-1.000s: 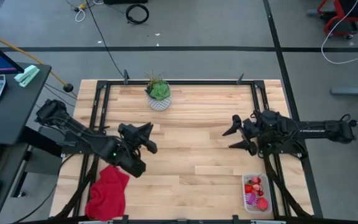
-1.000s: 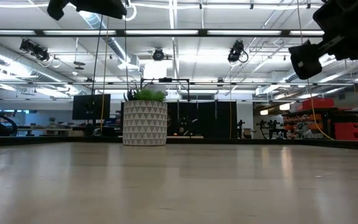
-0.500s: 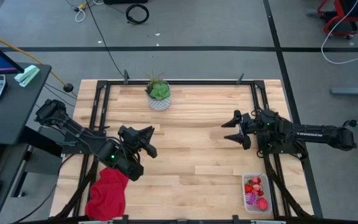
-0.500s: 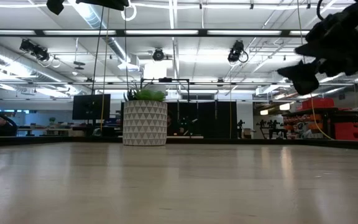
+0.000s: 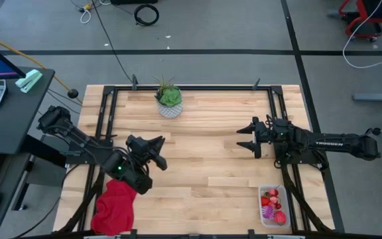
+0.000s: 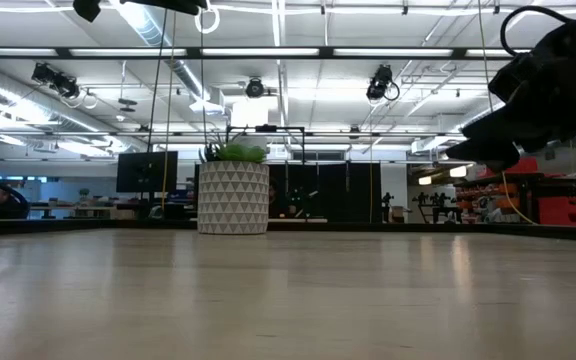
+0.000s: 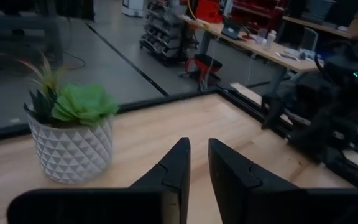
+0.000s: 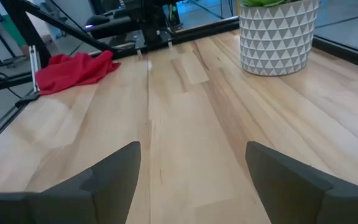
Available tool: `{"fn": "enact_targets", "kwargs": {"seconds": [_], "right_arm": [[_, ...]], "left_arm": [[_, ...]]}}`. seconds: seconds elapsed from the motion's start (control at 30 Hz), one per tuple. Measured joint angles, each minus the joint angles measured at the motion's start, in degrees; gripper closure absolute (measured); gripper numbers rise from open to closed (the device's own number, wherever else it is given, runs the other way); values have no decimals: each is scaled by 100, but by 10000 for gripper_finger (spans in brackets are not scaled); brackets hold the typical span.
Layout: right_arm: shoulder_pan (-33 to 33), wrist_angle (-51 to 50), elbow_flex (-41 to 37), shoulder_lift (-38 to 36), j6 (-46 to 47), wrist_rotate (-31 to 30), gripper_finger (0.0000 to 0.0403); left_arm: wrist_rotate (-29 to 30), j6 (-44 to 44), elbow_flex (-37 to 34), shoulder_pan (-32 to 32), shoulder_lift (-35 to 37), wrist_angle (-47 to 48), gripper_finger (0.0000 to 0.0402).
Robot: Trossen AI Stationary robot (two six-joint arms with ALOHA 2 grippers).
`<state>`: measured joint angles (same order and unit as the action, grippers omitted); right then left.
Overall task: Pick and placing Produce into tupperware
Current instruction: Return to Home Position
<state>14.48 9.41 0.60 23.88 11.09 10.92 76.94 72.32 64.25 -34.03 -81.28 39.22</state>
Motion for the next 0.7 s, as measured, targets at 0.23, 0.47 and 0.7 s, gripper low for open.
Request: {"fn": "enact_targets", "kwargs": {"seconds": [0.23, 0.47, 0.7], "right_arm": [[0, 2, 0, 0, -7, 4, 103], [0, 2, -2, 0, -15, 6, 103], [0, 2, -2, 0, -15, 7, 103]], "left_arm": [[-767, 58, 0, -190, 0, -28, 340], [-794, 544, 0, -228, 316, 383, 331], [-635, 1284, 0, -765, 1640, 1485, 338]]}}
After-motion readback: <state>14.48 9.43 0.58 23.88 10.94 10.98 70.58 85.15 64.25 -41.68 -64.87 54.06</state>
